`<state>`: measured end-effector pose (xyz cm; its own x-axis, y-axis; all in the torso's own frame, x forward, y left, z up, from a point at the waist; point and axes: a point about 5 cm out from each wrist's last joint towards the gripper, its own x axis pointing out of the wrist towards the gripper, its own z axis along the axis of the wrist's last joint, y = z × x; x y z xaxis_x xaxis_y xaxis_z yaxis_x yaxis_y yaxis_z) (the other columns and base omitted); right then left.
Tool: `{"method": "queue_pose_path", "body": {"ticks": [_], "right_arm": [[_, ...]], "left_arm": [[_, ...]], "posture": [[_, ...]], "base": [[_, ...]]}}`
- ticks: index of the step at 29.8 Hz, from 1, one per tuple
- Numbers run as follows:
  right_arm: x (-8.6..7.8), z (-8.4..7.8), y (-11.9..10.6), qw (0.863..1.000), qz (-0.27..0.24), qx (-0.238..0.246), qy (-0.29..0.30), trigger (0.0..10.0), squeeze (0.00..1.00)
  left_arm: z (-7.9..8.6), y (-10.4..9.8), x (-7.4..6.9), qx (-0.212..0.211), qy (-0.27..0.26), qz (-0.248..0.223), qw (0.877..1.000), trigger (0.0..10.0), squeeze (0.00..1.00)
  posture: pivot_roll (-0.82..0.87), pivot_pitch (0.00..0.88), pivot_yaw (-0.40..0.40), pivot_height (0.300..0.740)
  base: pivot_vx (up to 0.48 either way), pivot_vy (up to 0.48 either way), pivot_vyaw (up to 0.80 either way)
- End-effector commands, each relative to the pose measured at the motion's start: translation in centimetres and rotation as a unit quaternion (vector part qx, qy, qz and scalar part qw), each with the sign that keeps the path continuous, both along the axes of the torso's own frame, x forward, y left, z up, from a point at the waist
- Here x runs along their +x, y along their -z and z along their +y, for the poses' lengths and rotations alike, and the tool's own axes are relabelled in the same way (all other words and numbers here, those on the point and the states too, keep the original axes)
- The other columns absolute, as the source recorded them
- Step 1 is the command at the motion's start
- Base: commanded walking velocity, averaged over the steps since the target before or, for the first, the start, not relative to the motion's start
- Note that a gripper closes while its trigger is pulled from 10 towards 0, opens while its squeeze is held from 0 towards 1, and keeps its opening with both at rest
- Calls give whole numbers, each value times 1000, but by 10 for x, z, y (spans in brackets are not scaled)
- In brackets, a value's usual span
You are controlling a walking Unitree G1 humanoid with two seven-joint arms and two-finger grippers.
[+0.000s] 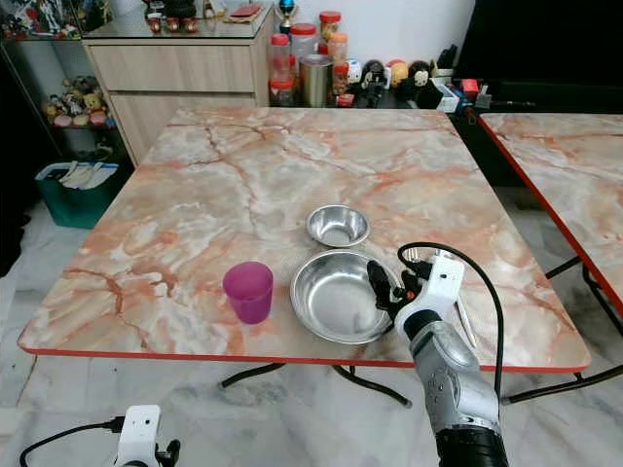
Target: Setting the table
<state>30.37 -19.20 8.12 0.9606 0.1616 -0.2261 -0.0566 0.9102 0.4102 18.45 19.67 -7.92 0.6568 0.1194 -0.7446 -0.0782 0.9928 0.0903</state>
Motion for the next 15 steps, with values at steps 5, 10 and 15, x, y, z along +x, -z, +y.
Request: {"method": "queue_pose_path", "body": {"ticks": [5, 10, 15], "right_arm": [[-1, -10, -1, 1000, 4, -7, 30, 10000, 0], [-3, -8, 4, 999, 12, -3, 34, 10000, 0], [-6, -3, 15, 999, 37, 3, 28, 10000, 0]], "left_arm": [[0, 2, -3, -3, 3, 7, 1000, 10000, 0], [1, 2, -5, -3, 5, 10, 1000, 10000, 0], [2, 2, -5, -1, 5, 11, 1000, 10000, 0]], "posture": [[-33, 0, 3, 719], [-33, 0, 5, 719], [-30, 0, 4, 719]], "base": [[0, 0, 0], [0, 0, 0], [0, 0, 0]]}}
